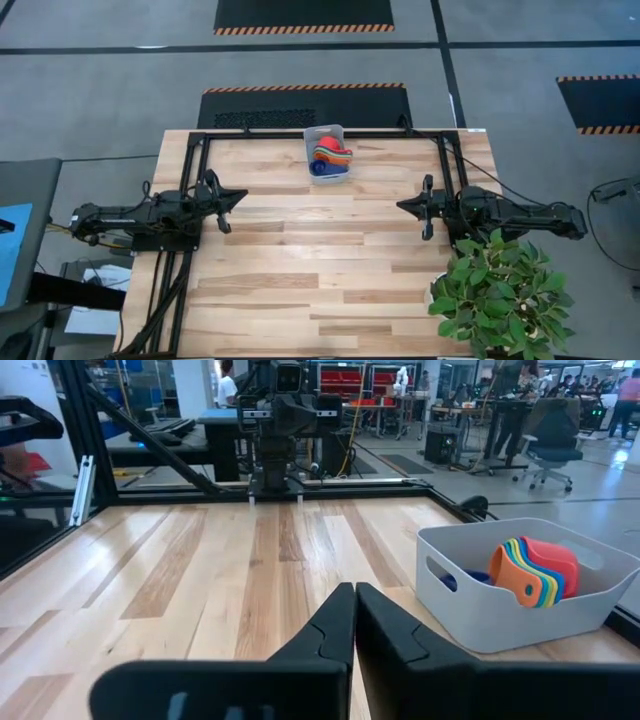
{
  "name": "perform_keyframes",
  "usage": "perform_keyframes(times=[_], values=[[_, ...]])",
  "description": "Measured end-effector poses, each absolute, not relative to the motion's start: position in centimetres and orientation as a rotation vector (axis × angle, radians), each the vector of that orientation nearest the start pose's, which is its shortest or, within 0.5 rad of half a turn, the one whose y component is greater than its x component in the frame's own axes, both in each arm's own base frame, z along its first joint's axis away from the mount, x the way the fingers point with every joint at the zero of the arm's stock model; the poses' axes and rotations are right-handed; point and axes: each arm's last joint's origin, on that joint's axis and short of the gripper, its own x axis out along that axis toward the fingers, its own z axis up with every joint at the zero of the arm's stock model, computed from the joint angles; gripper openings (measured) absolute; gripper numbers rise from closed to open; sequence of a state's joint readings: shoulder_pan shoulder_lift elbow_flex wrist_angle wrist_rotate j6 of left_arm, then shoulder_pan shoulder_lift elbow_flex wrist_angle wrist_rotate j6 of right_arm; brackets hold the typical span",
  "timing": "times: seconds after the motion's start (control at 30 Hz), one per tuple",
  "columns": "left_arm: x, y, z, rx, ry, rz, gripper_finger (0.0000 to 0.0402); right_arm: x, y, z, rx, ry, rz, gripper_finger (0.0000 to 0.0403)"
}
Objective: Nest measuring cups in basket
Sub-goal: Return to Home Position
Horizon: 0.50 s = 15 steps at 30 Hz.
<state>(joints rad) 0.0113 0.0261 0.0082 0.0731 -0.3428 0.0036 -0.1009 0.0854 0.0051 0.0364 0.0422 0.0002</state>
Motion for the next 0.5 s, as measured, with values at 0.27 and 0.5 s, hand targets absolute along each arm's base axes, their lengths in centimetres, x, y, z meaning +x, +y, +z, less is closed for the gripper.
perform_keyframes(times=[0.27, 0.5], values=[[9.69, 1.08, 17.12, -0.006, -0.054, 0.354, 0.0002, 10.19, -1.15, 16.20, 0.001, 0.044, -0.143, 0.0038], [9.69, 1.08, 17.12, -0.006, -0.054, 0.354, 0.0002, 10.19, -1.15, 16.20, 0.001, 0.044, -0.143, 0.0031]])
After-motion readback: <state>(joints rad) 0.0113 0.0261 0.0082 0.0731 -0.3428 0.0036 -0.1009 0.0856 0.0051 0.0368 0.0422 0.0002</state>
